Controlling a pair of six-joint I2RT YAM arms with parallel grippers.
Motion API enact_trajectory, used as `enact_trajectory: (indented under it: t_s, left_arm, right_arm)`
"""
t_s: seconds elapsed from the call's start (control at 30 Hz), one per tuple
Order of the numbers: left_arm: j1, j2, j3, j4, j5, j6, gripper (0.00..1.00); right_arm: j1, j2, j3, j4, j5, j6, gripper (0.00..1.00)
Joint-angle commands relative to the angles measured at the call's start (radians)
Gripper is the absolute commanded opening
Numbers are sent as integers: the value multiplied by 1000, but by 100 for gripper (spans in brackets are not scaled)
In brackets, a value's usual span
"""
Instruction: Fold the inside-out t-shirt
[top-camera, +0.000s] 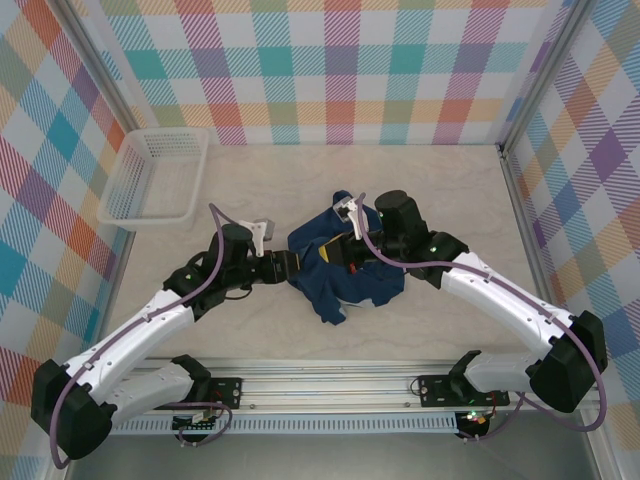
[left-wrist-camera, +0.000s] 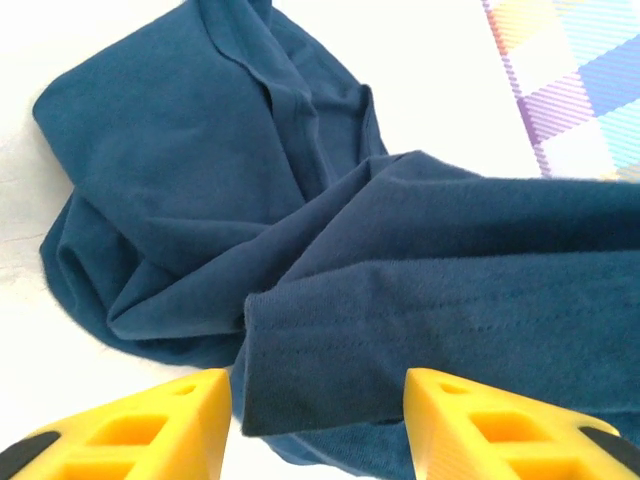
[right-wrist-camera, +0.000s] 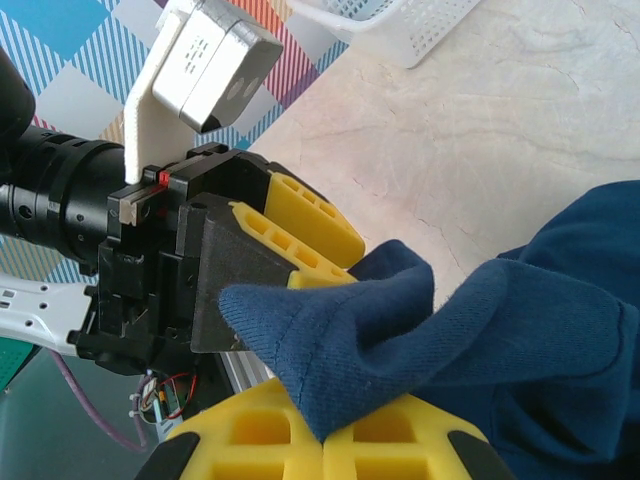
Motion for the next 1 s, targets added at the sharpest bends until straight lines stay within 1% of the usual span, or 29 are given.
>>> enact_trajectory:
  t_s: [0.0,0.13,0.23,0.4,0.73,0.87,0.97]
  left_arm:
    - [28,-13,-49,102,46,-66,52]
    - [44,0,-70,154,94,-128,55]
    - [54,-2,-82,171,114,-156,53]
    - [61,-13,-88,177,132,-174,41]
    - [67,-18,-90,160,138,-170,20]
    - [69,-9,-89,151,133,-161,19]
    - [73,0,-88,159,145,-162,21]
  right_arm:
    - [-6,-27,8,29,-24,-1,0]
    - [-7,-28,7,33,-26,1,0]
    - [-6,-27,6,34,-26,1,0]
    - [-6,-29,6,33,-24,0,0]
    - [-6,-31,6,32,-17,0,0]
    - [-7,-34,6,33,-17,2,0]
    - [-6,-34,6,33,-17,1,0]
